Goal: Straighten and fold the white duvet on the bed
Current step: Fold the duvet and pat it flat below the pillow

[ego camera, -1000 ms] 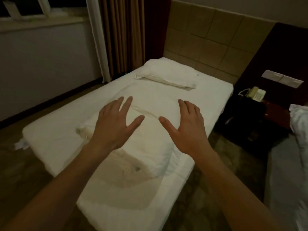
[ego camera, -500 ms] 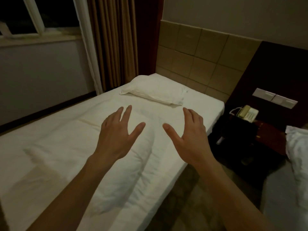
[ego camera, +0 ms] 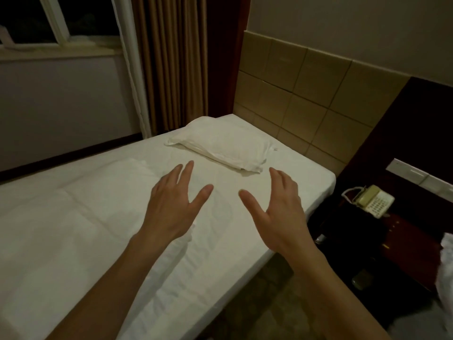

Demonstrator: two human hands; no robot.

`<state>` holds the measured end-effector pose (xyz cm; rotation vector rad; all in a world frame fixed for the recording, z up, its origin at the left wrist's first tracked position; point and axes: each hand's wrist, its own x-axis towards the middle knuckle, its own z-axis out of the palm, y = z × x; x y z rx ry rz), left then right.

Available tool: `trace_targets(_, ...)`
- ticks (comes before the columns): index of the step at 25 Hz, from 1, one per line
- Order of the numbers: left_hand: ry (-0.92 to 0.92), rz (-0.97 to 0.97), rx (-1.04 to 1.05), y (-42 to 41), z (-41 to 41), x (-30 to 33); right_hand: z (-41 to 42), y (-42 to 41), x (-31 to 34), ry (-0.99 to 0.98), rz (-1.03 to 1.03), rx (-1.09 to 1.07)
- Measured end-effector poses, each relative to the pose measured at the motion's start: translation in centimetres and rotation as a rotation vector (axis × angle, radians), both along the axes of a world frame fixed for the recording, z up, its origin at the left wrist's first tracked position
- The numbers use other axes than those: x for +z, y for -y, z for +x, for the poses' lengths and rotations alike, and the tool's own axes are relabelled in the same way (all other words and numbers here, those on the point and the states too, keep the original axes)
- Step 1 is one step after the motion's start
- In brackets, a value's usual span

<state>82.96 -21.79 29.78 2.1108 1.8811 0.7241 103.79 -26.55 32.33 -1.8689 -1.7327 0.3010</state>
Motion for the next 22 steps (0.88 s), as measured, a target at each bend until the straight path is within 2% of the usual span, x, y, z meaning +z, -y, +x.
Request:
trace_targets(7, 0.099, -0.099, 0.202, -11.5, 2.0, -4.2, 2.7, -15.4, -3.6, -0.032, -0.051, 0.197)
trace_targets(14, 0.098, -0.161, 0.341, -22.4, 5.2, -5.2, 4.0, -30.8, -5.2, -0.061, -0.11, 0.367)
trace_targets(17, 0.099, -0.124, 0.36, -30.7, 9.0, -6.2, 6.8, -38.9, -6.7, -0.086, -0.105, 0.375)
trace_targets(22, 0.129, -0.157, 0.374, -50.7, 16.7, -11.3, 16.6, -57.3, -13.2, -0.127, -0.145, 0.249)
